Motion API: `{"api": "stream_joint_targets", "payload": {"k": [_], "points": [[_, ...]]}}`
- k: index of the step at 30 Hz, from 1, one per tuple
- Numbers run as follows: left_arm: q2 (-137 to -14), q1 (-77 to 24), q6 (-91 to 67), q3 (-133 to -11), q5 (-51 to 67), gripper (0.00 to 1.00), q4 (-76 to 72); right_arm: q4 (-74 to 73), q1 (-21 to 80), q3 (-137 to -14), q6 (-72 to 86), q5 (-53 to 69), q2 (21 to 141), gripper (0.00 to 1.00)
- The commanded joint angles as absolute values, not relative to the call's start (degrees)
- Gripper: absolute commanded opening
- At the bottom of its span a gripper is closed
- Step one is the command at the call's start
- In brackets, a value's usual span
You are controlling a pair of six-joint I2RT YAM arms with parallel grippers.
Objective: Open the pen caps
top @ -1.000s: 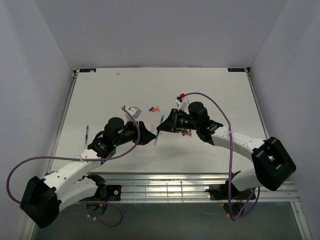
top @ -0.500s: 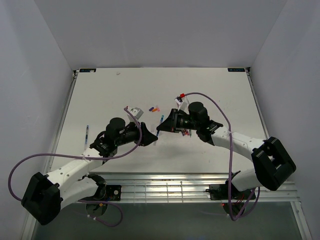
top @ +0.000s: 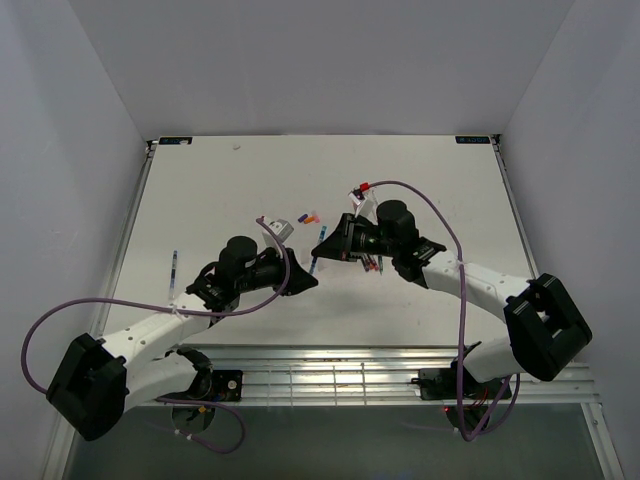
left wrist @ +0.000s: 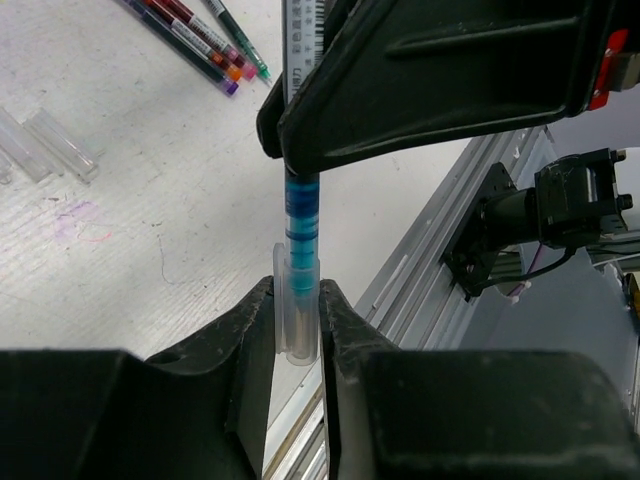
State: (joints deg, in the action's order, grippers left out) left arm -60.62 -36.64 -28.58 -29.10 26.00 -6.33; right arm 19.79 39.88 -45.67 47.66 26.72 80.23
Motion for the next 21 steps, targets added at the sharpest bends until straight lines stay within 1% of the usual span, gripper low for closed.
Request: {"api": "stream_joint_targets", "payload": {"k": [1, 2, 3, 5, 6, 11, 15, 16, 19, 21], "points": [[-60.91, -37.00, -28.56, -28.48, 26.98, 0.26, -7.29, 21.53, 40.17, -48.95, 48.08, 26.81, 80.42, 0.08], [-61.00, -37.00, -28.74, -28.56, 26.90, 0.21, -7.29, 21.36, 40.08, -49.30, 48.08, 26.81, 80.42, 0.08], [-61.08, -37.00, -28.74, -28.30, 26.46, 0.14, -7.38, 21.36, 40.08, -49.39, 47.99, 26.89, 80.33, 0.08], [-61.00, -37.00, -29.18, -28.21, 25.58, 0.06, -7.38, 21.18, 40.08, -49.66, 47.90, 26.81, 80.42, 0.08], [-60.91, -37.00, -29.27, -28.04, 24.88, 0.00, -7.30, 20.83, 40.08, -49.92, 47.81, 26.72, 80.42, 0.08], [-62.22, -37.00, -30.67, -27.77, 25.57, 0.00, -7.29, 18.99, 38.06, -52.29, 46.85, 26.98, 80.51, 0.08], [-62.93, -37.18, -32.60, -25.85, 27.77, 0.00, -8.35, 12.94, 30.43, -61.58, 44.22, 29.61, 82.43, 0.08], [-62.76, -37.35, -33.04, -24.27, 27.95, 0.00, -8.52, 9.27, 26.76, -67.79, 42.82, 30.75, 84.18, 0.08], [-60.91, -37.79, -34.54, -20.58, 28.04, 0.00, -10.02, 3.19, 21.29, -78.09, 41.05, 31.81, 87.87, 0.08], [-58.98, -37.79, -34.98, -19.34, 27.86, 0.00, -10.90, 1.94, 19.96, -80.33, 39.99, 32.69, 89.20, 0.08]]}}
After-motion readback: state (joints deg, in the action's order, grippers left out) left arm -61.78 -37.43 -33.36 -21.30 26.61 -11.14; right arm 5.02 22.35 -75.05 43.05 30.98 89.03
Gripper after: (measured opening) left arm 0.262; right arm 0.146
